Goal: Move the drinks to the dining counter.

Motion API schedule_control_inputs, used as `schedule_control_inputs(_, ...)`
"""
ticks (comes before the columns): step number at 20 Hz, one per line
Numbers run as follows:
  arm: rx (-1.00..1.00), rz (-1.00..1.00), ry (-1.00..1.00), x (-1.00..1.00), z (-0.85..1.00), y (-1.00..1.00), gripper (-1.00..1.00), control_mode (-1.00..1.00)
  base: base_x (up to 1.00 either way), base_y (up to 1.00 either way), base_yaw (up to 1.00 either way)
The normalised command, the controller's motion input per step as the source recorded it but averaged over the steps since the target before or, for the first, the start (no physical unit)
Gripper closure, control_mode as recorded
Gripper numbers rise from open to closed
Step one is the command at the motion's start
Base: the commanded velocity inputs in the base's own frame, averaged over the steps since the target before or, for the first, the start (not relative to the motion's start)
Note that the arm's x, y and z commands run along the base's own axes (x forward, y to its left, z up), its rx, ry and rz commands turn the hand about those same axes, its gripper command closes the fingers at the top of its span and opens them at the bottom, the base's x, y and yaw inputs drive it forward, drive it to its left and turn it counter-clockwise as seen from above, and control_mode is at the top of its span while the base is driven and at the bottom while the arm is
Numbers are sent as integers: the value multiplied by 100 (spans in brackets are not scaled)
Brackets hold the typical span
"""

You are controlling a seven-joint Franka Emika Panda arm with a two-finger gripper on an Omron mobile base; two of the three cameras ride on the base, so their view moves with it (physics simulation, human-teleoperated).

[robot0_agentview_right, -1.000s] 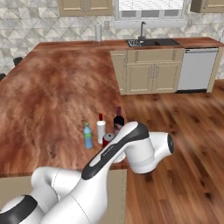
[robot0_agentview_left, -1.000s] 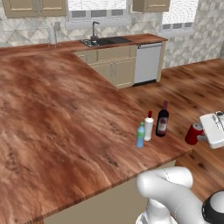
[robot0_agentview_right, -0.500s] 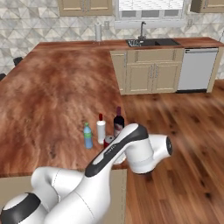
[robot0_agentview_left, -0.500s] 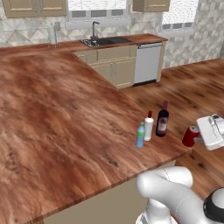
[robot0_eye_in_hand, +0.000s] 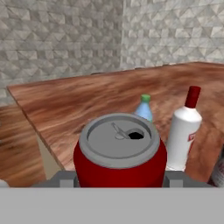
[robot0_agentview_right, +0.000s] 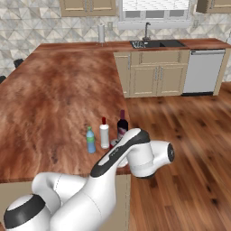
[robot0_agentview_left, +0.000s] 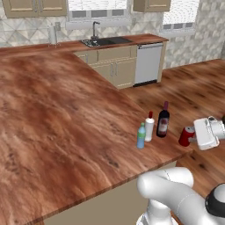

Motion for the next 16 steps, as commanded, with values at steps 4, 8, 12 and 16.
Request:
schedule_control_inputs(4,0,-7,0,0,-13,0,100,-100,0,0,0)
schedule_control_inputs(8,0,-5,0,0,-17,0,100,-100,0,0,0)
schedule_control_inputs(12,0,-3,0,0,-15,0,100,-100,0,0,0)
schedule_control_inputs(16,0,-1,0,4,-18,0,100,-100,0,0,0)
